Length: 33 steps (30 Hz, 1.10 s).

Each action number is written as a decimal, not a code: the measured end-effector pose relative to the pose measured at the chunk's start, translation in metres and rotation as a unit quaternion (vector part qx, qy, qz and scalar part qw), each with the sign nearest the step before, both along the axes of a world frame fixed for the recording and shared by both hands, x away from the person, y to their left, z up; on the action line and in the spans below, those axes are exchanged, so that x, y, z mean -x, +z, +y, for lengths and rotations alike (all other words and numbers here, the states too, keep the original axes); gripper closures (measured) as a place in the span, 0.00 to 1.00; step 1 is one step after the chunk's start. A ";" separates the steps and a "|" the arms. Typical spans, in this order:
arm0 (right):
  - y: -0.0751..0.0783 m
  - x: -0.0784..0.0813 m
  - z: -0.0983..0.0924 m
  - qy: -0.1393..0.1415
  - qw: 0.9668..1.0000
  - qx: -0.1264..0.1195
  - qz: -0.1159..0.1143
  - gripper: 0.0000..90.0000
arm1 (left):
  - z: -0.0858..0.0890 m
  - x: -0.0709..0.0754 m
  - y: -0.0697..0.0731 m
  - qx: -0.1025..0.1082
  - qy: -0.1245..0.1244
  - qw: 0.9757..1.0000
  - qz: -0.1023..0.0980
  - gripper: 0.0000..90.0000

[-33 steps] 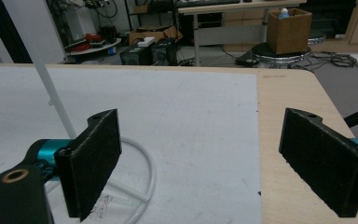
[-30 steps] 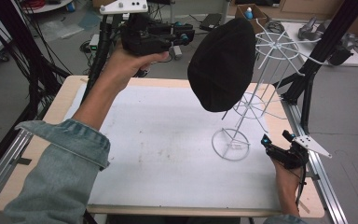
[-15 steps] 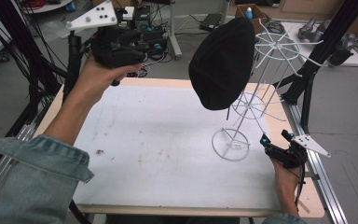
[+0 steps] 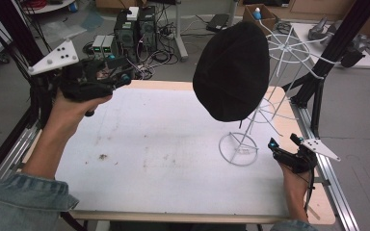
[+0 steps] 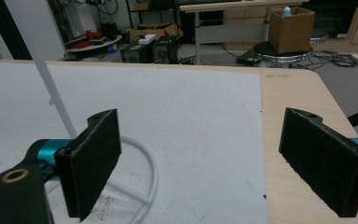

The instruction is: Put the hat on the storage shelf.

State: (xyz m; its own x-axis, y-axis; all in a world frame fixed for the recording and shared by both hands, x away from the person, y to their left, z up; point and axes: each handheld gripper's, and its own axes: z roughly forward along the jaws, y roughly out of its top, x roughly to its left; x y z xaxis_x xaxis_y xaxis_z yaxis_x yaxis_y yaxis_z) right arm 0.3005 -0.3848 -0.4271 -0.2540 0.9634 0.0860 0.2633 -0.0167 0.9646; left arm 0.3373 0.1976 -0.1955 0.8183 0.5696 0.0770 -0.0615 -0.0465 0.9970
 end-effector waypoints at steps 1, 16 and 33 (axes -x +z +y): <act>0.000 0.000 0.000 -0.001 1.000 0.000 0.001 0.13 | 0.002 0.001 -0.004 -0.004 0.005 1.000 0.000 0.52; -0.001 -0.002 0.000 0.001 1.000 -0.003 -0.001 0.13 | 0.026 0.022 -0.088 -0.005 0.098 0.995 0.005 0.40; 0.000 -0.004 0.003 0.004 1.000 -0.003 -0.002 0.13 | 0.044 0.025 -0.171 -0.033 0.184 0.982 0.042 0.26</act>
